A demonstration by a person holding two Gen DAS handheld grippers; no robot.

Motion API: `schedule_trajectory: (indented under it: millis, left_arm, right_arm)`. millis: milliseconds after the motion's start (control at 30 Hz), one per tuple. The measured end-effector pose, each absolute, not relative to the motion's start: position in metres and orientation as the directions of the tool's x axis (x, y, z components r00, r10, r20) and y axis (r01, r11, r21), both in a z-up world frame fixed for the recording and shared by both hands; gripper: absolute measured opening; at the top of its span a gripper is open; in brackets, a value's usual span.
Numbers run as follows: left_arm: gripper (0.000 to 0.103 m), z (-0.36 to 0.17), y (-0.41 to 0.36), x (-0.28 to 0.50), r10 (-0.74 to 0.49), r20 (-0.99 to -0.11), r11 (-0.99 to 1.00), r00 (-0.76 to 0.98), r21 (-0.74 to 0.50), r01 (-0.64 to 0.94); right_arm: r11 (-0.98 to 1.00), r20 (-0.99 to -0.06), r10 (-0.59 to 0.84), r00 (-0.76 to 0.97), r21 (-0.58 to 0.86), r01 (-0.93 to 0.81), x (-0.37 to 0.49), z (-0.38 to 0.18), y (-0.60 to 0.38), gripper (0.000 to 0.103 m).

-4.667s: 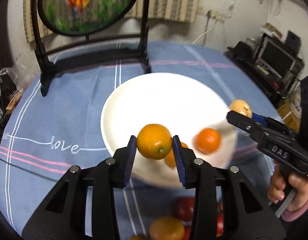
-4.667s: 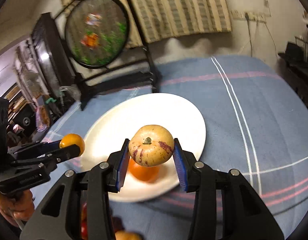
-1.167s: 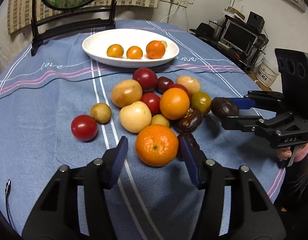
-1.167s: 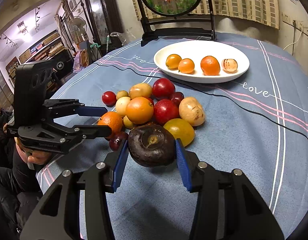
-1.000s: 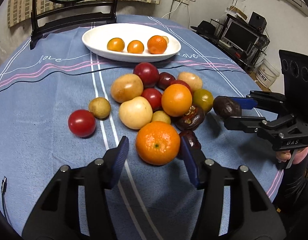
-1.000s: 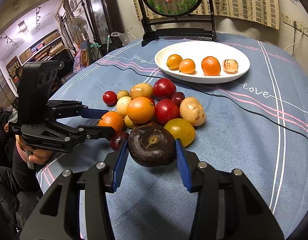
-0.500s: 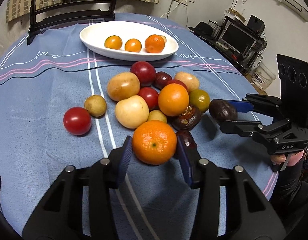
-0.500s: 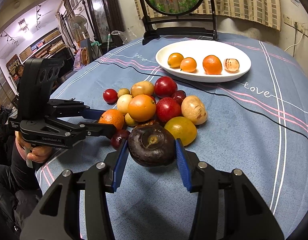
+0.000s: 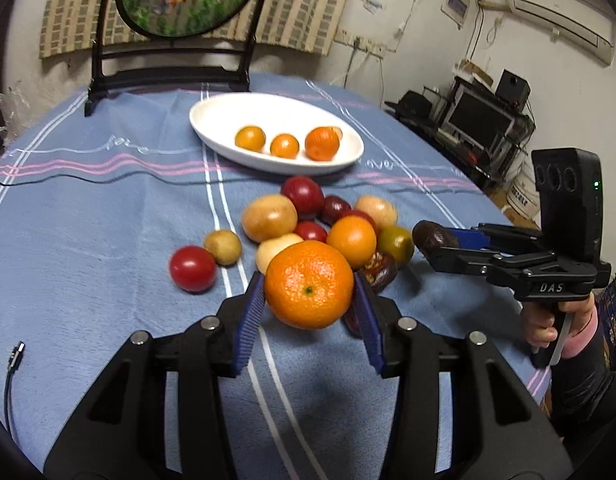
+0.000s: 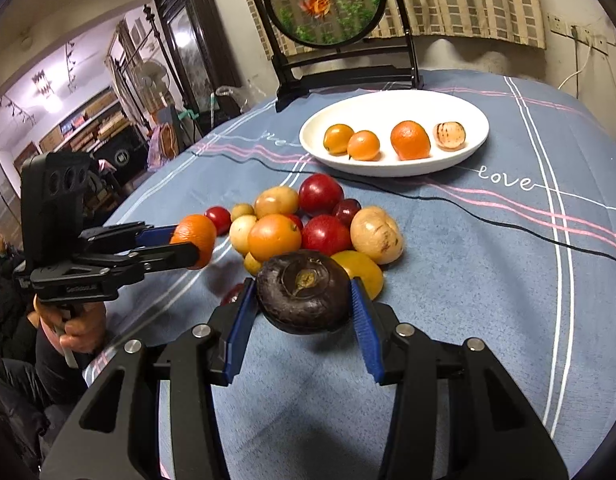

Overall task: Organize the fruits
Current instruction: 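Place the mangosteen and the tangerine on the white plate with both tools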

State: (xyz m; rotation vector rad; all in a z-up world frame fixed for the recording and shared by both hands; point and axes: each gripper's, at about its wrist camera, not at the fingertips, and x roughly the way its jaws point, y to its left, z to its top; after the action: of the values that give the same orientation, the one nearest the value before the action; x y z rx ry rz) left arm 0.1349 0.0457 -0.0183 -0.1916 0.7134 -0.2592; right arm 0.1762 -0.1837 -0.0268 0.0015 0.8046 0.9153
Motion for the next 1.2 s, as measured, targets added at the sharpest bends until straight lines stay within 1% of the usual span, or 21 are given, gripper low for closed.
schedule_trajectory:
  millis: [67, 133, 200, 300, 400, 433, 500, 567, 700, 800, 1067, 1133, 1167, 1200]
  left_arm:
    - [0.045, -0.011, 0.049, 0.142, -0.314, -0.625, 0.945, 0.715, -0.280, 0.171]
    - [0.045, 0.003, 0.050, 0.154, -0.307, -0.628, 0.948, 0.715, -0.268, 0.172]
    - [0.045, 0.016, 0.053, 0.167, -0.280, -0.624, 0.957, 0.730, -0.242, 0.161]
    - [0.045, 0.037, 0.061, 0.210, -0.222, -0.621, 0.971, 0.752, -0.212, 0.111]
    - [0.045, 0.047, 0.068, 0.253, -0.203, -0.631, 0.974, 0.749, -0.205, 0.092]
    - [0.045, 0.049, 0.069, 0.273, -0.180, -0.637, 0.980, 0.749, -0.184, 0.078]
    - [0.045, 0.048, 0.071, 0.303, -0.155, -0.651, 0.984, 0.744, -0.166, 0.059]
    - [0.045, 0.039, 0.075, 0.340, -0.127, -0.680, 0.988, 0.722, -0.153, 0.029]
    - [0.045, 0.022, 0.079, 0.377, -0.102, -0.719, 0.990, 0.688, -0.144, -0.004]
    - [0.045, 0.008, 0.079, 0.393, -0.090, -0.745, 0.992, 0.661, -0.125, -0.006]
    - [0.046, -0.012, 0.084, 0.410, -0.067, -0.780, 0.994, 0.623, -0.104, -0.023]
    - [0.047, -0.015, 0.084, 0.412, -0.057, -0.785, 0.995, 0.617, -0.098, -0.032]
    - [0.050, -0.015, 0.084, 0.412, -0.052, -0.785, 0.995, 0.617, -0.097, -0.039]
    - [0.061, -0.013, 0.085, 0.410, -0.052, -0.779, 0.994, 0.624, -0.100, -0.042]
  right_arm:
    - [0.636, -0.605, 0.712, 0.357, 0.338, -0.694, 0.183, -0.020, -0.183, 0.048]
    - [0.679, -0.592, 0.678, 0.436, 0.278, -0.679, 0.192, -0.005, -0.179, 0.048]
    - [0.718, -0.566, 0.651, 0.505, 0.244, -0.652, 0.208, 0.009, -0.174, 0.047]
    - [0.759, -0.542, 0.626, 0.560, 0.259, -0.598, 0.245, 0.022, -0.165, 0.047]
    - [0.803, -0.553, 0.567, 0.610, 0.205, -0.560, 0.285, 0.023, -0.146, 0.047]
    - [0.810, -0.562, 0.554, 0.614, 0.194, -0.554, 0.296, 0.020, -0.142, 0.047]
    - [0.821, -0.589, 0.539, 0.602, 0.209, -0.531, 0.320, 0.013, -0.134, 0.047]
    - [0.823, -0.625, 0.545, 0.560, 0.268, -0.502, 0.348, 0.002, -0.127, 0.047]
    - [0.824, -0.647, 0.535, 0.543, 0.260, -0.503, 0.373, -0.008, -0.116, 0.047]
    - [0.822, -0.663, 0.532, 0.527, 0.253, -0.511, 0.382, -0.014, -0.110, 0.047]
    - [0.819, -0.694, 0.506, 0.512, 0.201, -0.538, 0.390, -0.019, -0.092, 0.047]
    - [0.816, -0.714, 0.498, 0.492, 0.193, -0.545, 0.393, -0.022, -0.087, 0.048]
    - [0.817, -0.722, 0.490, 0.488, 0.187, -0.545, 0.394, -0.023, -0.085, 0.049]
    - [0.819, -0.724, 0.486, 0.490, 0.180, -0.546, 0.394, -0.023, -0.085, 0.051]
